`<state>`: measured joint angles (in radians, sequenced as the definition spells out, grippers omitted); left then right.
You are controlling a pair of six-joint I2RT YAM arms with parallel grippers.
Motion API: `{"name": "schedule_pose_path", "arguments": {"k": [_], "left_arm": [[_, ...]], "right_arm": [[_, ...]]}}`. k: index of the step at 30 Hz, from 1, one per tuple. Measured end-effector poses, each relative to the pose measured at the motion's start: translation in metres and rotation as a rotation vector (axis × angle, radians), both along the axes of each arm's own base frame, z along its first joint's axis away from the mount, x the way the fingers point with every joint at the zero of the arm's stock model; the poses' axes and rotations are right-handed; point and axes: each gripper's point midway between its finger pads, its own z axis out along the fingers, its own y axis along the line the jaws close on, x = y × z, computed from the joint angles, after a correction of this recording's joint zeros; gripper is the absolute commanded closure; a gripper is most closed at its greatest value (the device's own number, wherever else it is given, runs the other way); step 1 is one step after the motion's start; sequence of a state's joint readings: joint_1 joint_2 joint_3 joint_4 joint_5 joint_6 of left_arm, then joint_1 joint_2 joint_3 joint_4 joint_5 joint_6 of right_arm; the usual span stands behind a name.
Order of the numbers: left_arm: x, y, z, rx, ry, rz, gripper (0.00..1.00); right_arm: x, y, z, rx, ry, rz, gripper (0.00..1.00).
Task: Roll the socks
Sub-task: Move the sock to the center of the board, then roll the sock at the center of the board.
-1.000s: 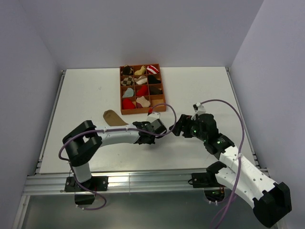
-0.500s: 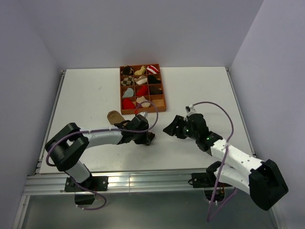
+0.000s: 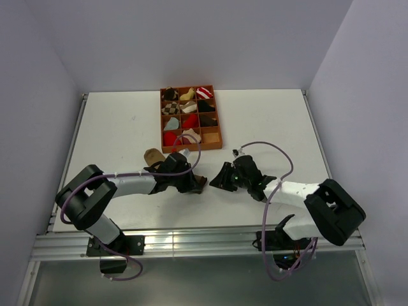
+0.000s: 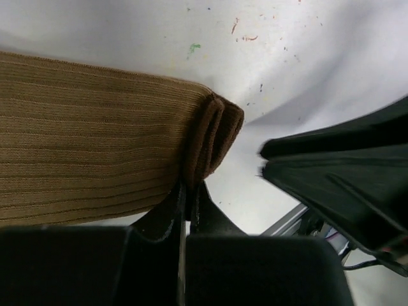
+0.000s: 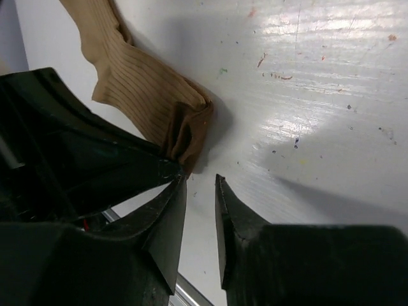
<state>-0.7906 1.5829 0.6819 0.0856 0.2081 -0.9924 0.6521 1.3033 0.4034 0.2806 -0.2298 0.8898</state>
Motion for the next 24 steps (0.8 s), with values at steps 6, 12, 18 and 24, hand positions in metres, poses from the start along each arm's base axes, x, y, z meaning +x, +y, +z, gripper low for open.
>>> {"name": "schedule_pose_path", "arguments": {"k": [6, 12, 18, 24], "left_arm": [[-0.001, -0.003, 0.003, -0.017, -0.002, -0.011, 1.0], [-0.003, -0.003, 0.003, -0.023, 0.004, -0.02, 1.0], [-0.004, -0.003, 0.003, -0.026, 0.007, -0.024, 1.0], [-0.006, -0.004, 0.002, -0.03, 0.016, -0.033, 1.0]], "right_arm": [[-0.006, 0.015, -0.02, -0.021, 0.047, 0.036, 0.76], [0.001, 0.03, -0.019, -0.012, 0.045, 0.05, 0.82], [0.008, 0.044, -0.006, 0.009, 0.015, 0.067, 0.84], [0.016, 0.052, -0.007, 0.005, 0.01, 0.074, 0.86]]}}
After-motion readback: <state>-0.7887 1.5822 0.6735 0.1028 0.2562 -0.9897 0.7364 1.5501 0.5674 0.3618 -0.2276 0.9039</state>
